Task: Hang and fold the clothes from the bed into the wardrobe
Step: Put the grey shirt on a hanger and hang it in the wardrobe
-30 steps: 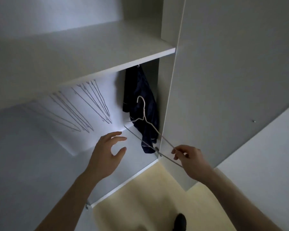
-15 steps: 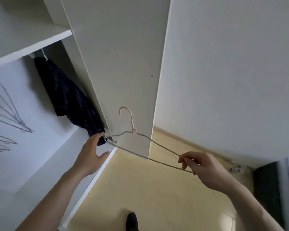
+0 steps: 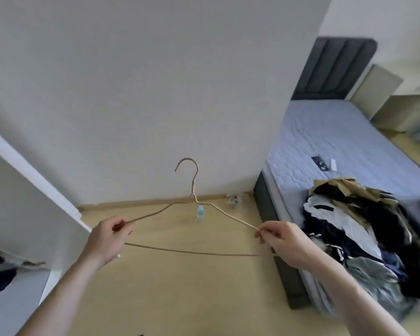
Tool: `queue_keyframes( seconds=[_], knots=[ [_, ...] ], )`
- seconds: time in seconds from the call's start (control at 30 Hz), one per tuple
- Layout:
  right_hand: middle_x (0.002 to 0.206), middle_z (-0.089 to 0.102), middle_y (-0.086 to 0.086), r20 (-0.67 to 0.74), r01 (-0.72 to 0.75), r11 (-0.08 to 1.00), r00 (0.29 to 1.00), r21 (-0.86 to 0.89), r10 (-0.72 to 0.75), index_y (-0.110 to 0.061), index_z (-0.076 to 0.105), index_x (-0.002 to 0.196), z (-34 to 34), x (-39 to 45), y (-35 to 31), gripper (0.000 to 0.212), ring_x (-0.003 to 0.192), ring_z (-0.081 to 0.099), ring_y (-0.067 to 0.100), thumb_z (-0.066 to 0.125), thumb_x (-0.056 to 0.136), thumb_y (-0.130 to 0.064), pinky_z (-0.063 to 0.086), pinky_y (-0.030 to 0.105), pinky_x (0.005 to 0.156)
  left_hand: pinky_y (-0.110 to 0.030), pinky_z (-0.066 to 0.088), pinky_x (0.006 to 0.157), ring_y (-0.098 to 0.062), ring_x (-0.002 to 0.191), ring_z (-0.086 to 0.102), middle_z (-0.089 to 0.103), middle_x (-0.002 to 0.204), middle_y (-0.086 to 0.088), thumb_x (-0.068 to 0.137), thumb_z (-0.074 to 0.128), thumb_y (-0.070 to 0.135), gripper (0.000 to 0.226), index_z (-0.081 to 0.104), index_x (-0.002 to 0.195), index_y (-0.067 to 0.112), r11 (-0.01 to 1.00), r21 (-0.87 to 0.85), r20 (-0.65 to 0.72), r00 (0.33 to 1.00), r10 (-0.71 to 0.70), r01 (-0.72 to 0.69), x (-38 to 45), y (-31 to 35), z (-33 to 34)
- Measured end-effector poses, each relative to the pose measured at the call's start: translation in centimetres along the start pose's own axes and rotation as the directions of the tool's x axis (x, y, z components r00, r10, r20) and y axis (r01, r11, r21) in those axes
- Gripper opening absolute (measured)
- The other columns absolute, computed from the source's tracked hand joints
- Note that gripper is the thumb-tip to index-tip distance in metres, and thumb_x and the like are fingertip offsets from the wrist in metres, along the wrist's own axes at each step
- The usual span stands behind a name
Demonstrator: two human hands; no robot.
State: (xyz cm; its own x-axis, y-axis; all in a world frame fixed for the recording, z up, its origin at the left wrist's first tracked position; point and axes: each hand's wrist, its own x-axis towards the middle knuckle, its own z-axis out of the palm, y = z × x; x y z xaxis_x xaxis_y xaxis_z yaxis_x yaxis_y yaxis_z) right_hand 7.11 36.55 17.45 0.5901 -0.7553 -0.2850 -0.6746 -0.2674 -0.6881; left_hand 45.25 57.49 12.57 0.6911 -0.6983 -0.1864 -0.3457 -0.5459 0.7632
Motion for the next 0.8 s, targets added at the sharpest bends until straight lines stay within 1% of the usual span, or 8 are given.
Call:
queue_keyframes(
  seconds=[0.1, 0.2, 0.27, 0.4, 0.47, 0.57, 0.7, 0.8],
  knots=[
    [0.08, 0.072, -0.021, -0.078, -0.069, 0.997, 0.995, -0.027, 0.067, -0.035, 0.075, 0.085, -3.6, -1.2, 5.0, 0.019, 0.07, 0.064, 0.003, 0.063, 0.098, -0.028, 0.049, 0.017, 0.063, -0.035, 0.043, 0.064, -0.019, 0.064, 0.056, 0.062, 0.06, 0.005, 0.09, 0.076, 0.029, 0.021, 0.067, 0.072, 0.023, 0.998, -0.005, 0.058, 0.996, 0.067, -0.067, 0.7, 5.1, 6.7],
    [0.078, 0.074, -0.014, -0.124, -0.14, 0.99, 0.983, -0.007, 0.138, -0.033, 0.076, 0.085, -6.2, -1.6, 9.0, 0.018, 0.072, 0.066, 0.009, 0.062, 0.098, -0.031, 0.054, 0.028, 0.072, -0.033, 0.042, 0.066, -0.014, 0.064, 0.056, 0.061, 0.061, 0.01, 0.088, 0.079, 0.027, 0.019, 0.067, 0.074, 0.025, 0.99, -0.007, 0.158, 0.977, 0.141, -0.142, 1.4, 10.5, 12.8],
    [0.076, 0.073, -0.013, -0.155, -0.176, 0.984, 0.971, 0.042, 0.18, -0.032, 0.076, 0.085, -7.4, -1.6, 11.7, 0.019, 0.072, 0.067, 0.01, 0.063, 0.098, -0.032, 0.054, 0.031, 0.073, -0.032, 0.042, 0.064, -0.011, 0.061, 0.054, 0.063, 0.063, 0.007, 0.087, 0.079, 0.025, 0.017, 0.068, 0.074, 0.025, 0.987, -0.005, 0.227, 0.961, 0.159, -0.162, 2.3, 13.6, 16.4],
    [0.068, 0.067, -0.01, -0.206, -0.209, 0.958, 0.946, 0.198, 0.249, -0.034, 0.076, 0.085, -9.9, -1.8, 17.0, 0.021, 0.058, 0.053, 0.003, 0.064, 0.099, -0.045, 0.042, 0.021, 0.057, -0.013, 0.044, 0.062, -0.001, 0.067, 0.062, 0.072, 0.072, 0.01, 0.086, 0.078, 0.02, 0.012, 0.073, 0.075, 0.019, 0.977, 0.012, 0.341, 0.919, 0.195, -0.212, 4.9, 18.3, 23.5],
    [0.062, 0.06, -0.009, -0.227, -0.235, 0.941, 0.93, 0.243, 0.291, -0.033, 0.074, 0.081, -11.4, -1.5, 19.7, 0.024, 0.054, 0.045, 0.002, 0.063, 0.098, -0.047, 0.035, 0.019, 0.054, -0.019, 0.048, 0.072, -0.006, 0.076, 0.066, 0.074, 0.077, 0.01, 0.088, 0.077, 0.018, 0.011, 0.074, 0.078, 0.02, 0.972, 0.027, 0.425, 0.883, 0.2, -0.233, 6.4, 20.0, 27.5],
    [0.058, 0.052, -0.009, -0.283, -0.316, 0.894, 0.868, 0.318, 0.407, -0.022, 0.066, 0.072, -13.6, -1.2, 23.7, 0.031, 0.054, 0.042, 0.004, 0.064, 0.096, -0.043, 0.036, 0.027, 0.056, -0.033, 0.05, 0.085, -0.015, 0.088, 0.068, 0.075, 0.084, 0.009, 0.091, 0.074, 0.016, 0.011, 0.075, 0.084, 0.025, 0.972, 0.036, 0.534, 0.826, 0.18, -0.234, 8.8, 22.3, 33.8],
    [0.052, 0.05, -0.009, -0.308, -0.435, 0.815, 0.772, 0.383, 0.556, -0.016, 0.057, 0.065, -16.4, -1.6, 28.7, 0.037, 0.05, 0.042, 0.005, 0.066, 0.094, -0.039, 0.038, 0.027, 0.054, -0.023, 0.048, 0.087, -0.016, 0.104, 0.066, 0.072, 0.105, 0.006, 0.093, 0.071, 0.014, 0.016, 0.071, 0.103, 0.027, 0.965, 0.094, 0.654, 0.746, 0.125, -0.244, 11.4, 24.9, 42.3],
    [0.051, 0.048, -0.009, -0.334, -0.467, 0.791, 0.729, 0.395, 0.597, -0.018, 0.053, 0.061, -18.5, -2.1, 32.3, 0.042, 0.05, 0.041, 0.004, 0.068, 0.095, -0.037, 0.035, 0.023, 0.053, -0.025, 0.046, 0.092, -0.017, 0.106, 0.064, 0.07, 0.111, 0.004, 0.094, 0.068, 0.016, 0.02, 0.07, 0.113, 0.023, 0.933, 0.159, 0.747, 0.657, 0.1, -0.324, 12.8, 27.1, 48.6]
  ],
)
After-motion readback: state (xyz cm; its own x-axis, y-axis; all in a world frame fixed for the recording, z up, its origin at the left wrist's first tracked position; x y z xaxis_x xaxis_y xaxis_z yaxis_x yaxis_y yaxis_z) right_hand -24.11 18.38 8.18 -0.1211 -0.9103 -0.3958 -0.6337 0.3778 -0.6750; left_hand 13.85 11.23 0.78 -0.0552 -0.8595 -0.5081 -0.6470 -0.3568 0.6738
